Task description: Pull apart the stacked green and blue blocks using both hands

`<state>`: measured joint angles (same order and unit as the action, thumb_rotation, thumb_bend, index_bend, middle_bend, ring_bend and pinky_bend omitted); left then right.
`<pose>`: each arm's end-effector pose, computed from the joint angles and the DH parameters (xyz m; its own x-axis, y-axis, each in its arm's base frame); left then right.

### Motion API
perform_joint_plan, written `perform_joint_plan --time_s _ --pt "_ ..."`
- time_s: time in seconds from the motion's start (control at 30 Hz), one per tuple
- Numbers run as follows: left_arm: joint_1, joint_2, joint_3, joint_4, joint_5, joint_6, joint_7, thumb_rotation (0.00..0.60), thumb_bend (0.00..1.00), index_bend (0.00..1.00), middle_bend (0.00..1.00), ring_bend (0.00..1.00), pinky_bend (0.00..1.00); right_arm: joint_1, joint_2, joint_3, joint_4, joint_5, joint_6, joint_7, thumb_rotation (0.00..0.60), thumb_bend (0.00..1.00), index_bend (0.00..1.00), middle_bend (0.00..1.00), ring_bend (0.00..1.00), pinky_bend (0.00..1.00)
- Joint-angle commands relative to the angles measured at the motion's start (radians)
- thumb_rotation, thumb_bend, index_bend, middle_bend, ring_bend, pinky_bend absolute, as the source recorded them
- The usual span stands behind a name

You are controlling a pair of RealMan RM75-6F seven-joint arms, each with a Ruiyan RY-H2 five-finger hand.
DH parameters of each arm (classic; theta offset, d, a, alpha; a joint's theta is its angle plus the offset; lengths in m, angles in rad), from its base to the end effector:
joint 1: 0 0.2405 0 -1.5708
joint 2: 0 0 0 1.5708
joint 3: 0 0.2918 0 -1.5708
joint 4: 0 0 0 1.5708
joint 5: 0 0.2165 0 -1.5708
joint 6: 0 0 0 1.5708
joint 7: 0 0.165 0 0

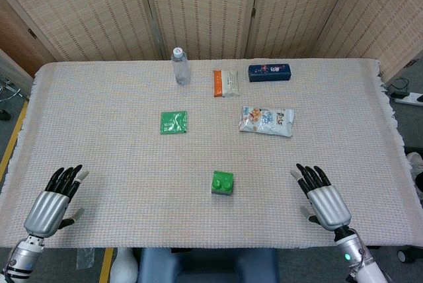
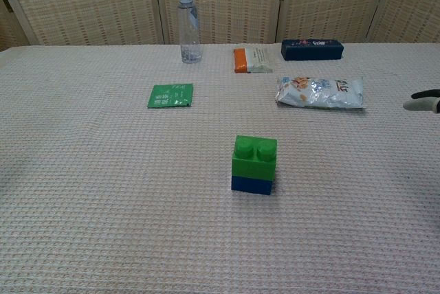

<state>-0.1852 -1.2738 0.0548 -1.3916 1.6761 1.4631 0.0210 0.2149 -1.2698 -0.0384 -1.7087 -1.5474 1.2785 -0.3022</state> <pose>-0.3396 0.2163 0.1016 0.5029 0.0663 0.8618 0.8390 -0.2772 -0.4683 -0.2879 -0.2141 0.0615 0.4902 -0.2186 0.8438 -0.8628 -0.2591 0.4341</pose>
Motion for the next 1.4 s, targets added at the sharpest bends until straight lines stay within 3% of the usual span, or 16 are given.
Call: perform_joint_plan --time_s 0.03,0.63,0.73,0.8,0.93,1.2,1.4 --pt "0.001 0.000 0.001 -0.001 0.001 0.001 0.002 0.600 0.32 0.00 0.00 0.00 0.00 0.000 0.001 -0.002 -0.001 -0.002 0.000 0.001 0.600 0.36 0.00 0.00 0.00 0.00" --pt "-0.082 -0.016 0.031 -0.023 0.108 -0.057 -0.071 0.600 0.32 0.00 0.04 0.00 0.00 -0.024 0.045 -0.024 -0.033 -0.070 0.053 0.053 0.600 0.36 0.00 0.00 0.00 0.00" --pt "-0.111 -0.017 0.029 -0.041 0.127 -0.070 -0.119 0.600 0.32 0.00 0.10 0.02 0.02 -0.022 0.052 -0.029 -0.037 -0.085 0.052 0.061 0.600 0.36 0.00 0.00 0.00 0.00" --pt "-0.159 -0.015 0.024 -0.079 0.126 -0.120 -0.210 0.600 0.32 0.00 0.14 0.03 0.04 -0.013 0.065 -0.039 -0.037 -0.124 0.053 0.110 0.600 0.36 0.00 0.00 0.00 0.00" --pt "-0.221 -0.018 0.015 -0.130 0.115 -0.197 -0.279 0.600 0.32 0.00 0.17 0.04 0.04 -0.010 0.081 -0.050 -0.027 -0.163 0.066 0.160 0.600 0.36 0.00 0.00 0.00 0.00" --pt "-0.320 -0.084 -0.042 -0.216 -0.007 -0.363 -0.361 0.600 0.30 0.00 0.19 0.04 0.04 -0.016 0.118 -0.079 -0.007 -0.262 0.132 0.267 0.600 0.36 0.00 0.00 0.00 0.00" --pt "-0.385 -0.204 -0.124 -0.177 -0.133 -0.452 -0.309 0.600 0.28 0.00 0.19 0.04 0.07 -0.006 0.115 -0.073 0.016 -0.276 0.137 0.300 0.600 0.36 0.00 0.00 0.00 0.00"
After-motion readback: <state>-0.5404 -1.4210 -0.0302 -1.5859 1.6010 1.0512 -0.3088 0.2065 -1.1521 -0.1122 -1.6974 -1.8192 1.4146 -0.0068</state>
